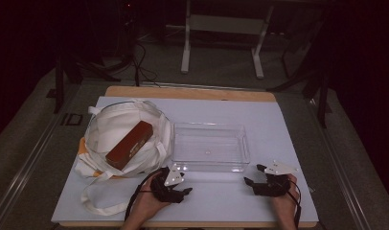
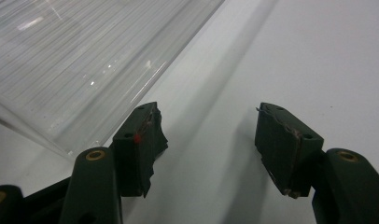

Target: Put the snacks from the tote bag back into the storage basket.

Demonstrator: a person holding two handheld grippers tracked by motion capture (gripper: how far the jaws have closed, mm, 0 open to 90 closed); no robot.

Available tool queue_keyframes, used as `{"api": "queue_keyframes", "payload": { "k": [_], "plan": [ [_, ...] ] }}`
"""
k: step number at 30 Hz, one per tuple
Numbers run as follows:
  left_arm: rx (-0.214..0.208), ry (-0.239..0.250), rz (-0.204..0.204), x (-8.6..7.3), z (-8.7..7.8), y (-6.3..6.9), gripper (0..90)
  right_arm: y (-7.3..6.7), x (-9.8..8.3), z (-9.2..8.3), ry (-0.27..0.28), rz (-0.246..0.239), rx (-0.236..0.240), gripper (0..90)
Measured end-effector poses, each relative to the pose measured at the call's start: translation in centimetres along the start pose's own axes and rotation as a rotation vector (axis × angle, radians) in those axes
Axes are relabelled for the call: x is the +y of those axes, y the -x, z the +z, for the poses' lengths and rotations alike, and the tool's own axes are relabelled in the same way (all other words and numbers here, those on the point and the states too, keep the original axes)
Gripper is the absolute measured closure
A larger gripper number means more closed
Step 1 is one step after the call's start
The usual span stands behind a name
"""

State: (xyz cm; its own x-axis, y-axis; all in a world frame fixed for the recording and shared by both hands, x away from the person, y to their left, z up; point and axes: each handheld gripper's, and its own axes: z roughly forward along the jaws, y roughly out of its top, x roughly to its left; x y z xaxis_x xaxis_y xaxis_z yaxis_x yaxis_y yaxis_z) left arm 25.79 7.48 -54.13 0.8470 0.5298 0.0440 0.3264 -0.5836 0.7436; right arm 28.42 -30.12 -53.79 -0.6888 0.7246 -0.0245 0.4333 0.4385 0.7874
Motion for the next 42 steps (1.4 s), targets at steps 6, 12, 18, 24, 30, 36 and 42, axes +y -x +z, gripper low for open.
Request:
{"api": "queue_keyframes", "payload": {
  "k": [6, 12, 18, 24, 30, 36, 42],
  "plan": [
    [0.007, -0.004, 0.028, 0.1, -0.1, 0.5, 40.3, -0.2, 0.0, 0.1, -0.004, -0.014, -0.002, 24.6],
    [0.01, -0.012, 0.02, 0.1, -0.2, 0.5, 38.4, -0.2, 0.0, -0.1, 0.008, -0.019, 0.0, 24.5],
    [0.007, -0.024, 0.02, 0.3, -0.2, 0.7, 39.6, -0.2, -0.1, -0.2, 0.019, -0.021, 0.001, 24.5],
    [-0.007, -0.037, 0.009, 0.5, -0.4, 0.6, 40.3, -0.3, -0.1, -0.2, 0.023, -0.028, -0.003, 24.4],
    [-0.006, -0.039, -0.004, 0.5, -0.8, 0.3, 40.2, -0.2, -0.1, -0.2, 0.025, -0.026, 0.008, 21.7],
    [-0.002, -0.03, -0.008, 0.7, -1.3, 0.2, 40.1, -0.2, -0.2, -0.3, 0.033, -0.028, 0.004, 21.7],
    [-0.005, -0.016, -0.018, 1.0, -2.0, 0.3, 40.4, -0.2, -0.2, -0.4, 0.041, -0.024, 0.003, 21.7]
  ]
}}
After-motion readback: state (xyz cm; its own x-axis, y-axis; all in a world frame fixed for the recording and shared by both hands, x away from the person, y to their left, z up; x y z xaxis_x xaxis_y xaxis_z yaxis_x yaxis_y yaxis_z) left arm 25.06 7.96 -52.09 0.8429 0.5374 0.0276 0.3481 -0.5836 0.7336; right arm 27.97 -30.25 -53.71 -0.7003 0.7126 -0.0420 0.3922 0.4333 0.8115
